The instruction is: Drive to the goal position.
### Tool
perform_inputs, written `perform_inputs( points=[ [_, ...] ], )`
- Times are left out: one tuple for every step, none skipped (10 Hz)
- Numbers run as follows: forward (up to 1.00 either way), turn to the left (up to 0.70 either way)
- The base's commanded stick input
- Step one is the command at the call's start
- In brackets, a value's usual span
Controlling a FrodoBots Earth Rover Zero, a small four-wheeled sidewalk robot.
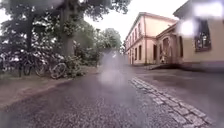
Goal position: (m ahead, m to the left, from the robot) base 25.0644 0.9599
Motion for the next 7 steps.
perform_inputs(
  points=[
    [0.7,0.0],
    [0.7,0.0],
    [0.7,0.0],
    [0.7,0.0],
    [0.7,0.0],
    [0.7,0.0],
    [0.7,0.0]
  ],
)
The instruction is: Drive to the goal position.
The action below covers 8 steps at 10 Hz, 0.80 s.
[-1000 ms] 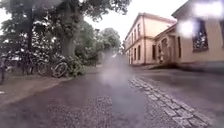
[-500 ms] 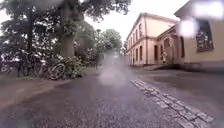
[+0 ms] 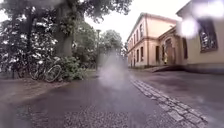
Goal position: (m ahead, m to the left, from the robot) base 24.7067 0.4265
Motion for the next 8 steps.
perform_inputs(
  points=[
    [0.7,0.0],
    [0.7,0.0],
    [0.7,0.0],
    [0.7,0.0],
    [0.7,0.0],
    [0.7,0.0],
    [0.7,0.0],
    [0.7,0.0]
  ],
)
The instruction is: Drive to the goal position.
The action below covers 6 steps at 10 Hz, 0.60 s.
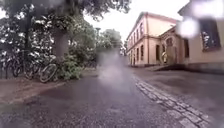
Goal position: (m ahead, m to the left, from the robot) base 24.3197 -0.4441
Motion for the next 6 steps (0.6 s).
perform_inputs(
  points=[
    [0.7,0.0],
    [0.7,0.0],
    [0.7,0.0],
    [0.7,0.0],
    [0.7,0.0],
    [0.7,0.0]
  ],
)
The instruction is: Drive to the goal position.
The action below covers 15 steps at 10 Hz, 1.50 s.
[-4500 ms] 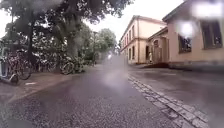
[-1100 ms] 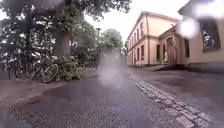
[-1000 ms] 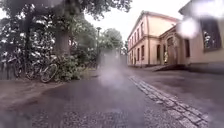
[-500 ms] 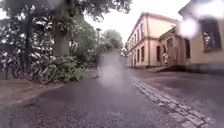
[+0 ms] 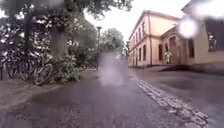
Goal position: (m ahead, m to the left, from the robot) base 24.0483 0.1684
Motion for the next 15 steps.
perform_inputs(
  points=[
    [0.7,0.0],
    [0.7,0.0],
    [0.7,0.0],
    [0.7,0.0],
    [0.7,0.0],
    [0.7,0.0],
    [0.7,0.0],
    [0.7,0.0],
    [0.7,0.0],
    [0.7,0.0],
    [0.7,0.0],
    [0.7,-0.01],
    [0.7,-0.04],
    [0.7,-0.09],
    [0.7,-0.11]
  ],
)
